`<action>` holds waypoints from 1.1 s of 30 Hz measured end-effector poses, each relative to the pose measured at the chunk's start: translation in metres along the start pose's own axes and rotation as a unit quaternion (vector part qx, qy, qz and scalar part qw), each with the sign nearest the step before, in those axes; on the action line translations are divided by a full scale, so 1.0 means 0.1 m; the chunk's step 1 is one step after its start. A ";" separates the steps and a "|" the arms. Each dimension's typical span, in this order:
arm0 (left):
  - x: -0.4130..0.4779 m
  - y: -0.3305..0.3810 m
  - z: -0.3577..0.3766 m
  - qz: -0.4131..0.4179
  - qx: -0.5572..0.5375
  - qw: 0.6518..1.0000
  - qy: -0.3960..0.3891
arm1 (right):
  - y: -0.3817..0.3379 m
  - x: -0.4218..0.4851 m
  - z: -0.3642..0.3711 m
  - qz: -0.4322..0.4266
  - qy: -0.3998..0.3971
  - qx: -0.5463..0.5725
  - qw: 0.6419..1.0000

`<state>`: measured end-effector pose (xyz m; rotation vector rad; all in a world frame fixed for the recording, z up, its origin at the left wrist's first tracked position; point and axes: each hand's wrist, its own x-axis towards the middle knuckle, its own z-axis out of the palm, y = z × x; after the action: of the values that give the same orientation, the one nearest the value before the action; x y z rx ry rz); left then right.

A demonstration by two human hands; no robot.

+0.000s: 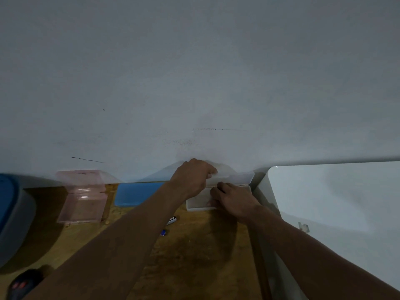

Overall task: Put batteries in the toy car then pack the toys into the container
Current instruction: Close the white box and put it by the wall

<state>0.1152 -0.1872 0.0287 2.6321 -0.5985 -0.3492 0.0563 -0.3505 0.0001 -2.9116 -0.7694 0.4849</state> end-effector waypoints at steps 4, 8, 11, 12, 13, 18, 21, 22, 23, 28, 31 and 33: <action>-0.01 -0.01 0.02 -0.002 -0.002 1.000 -0.002 | 0.02 -0.06 0.02 -0.013 0.028 -0.021 0.999; -0.01 -0.02 0.03 0.001 -0.001 1.000 -0.001 | 0.05 -0.11 0.10 -0.020 0.121 0.002 0.992; -0.01 -0.01 0.04 0.001 0.006 1.000 0.001 | -0.03 -0.22 0.04 -0.005 0.193 0.037 0.980; -0.02 0.00 0.04 0.001 0.006 1.000 0.001 | -0.06 -0.26 0.03 0.002 0.216 0.044 0.975; -0.02 0.00 0.04 0.000 0.006 1.000 0.000 | -0.07 -0.31 0.03 0.010 0.237 0.056 0.970; -0.07 0.02 0.03 -0.001 0.011 1.000 0.006 | 0.02 -0.49 0.03 0.120 0.346 0.127 0.922; -0.12 0.06 0.02 0.001 0.020 1.000 0.005 | 0.13 -0.53 -0.06 0.185 0.343 0.145 0.909; -0.15 0.08 0.02 0.003 0.025 1.000 0.007 | 0.14 -0.54 -0.08 0.199 0.314 0.147 0.917; -0.17 0.09 0.02 0.006 0.031 0.999 0.010 | 0.16 -0.53 -0.09 0.206 0.283 0.147 0.925; -0.32 0.13 0.04 0.031 0.069 0.997 0.007 | 0.14 -0.58 -0.14 0.198 0.188 0.111 0.956; -0.45 0.09 0.10 0.039 0.100 0.994 0.018 | 0.13 -0.63 -0.16 0.205 0.177 0.154 0.950; -0.53 0.05 0.13 0.027 0.104 0.994 0.015 | 0.17 -0.64 -0.11 0.190 0.171 0.150 0.955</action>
<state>0.0628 -0.1718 0.0274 2.8070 -0.7310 -0.2408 0.0151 -0.3965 0.0252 -2.7360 -0.0776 0.0984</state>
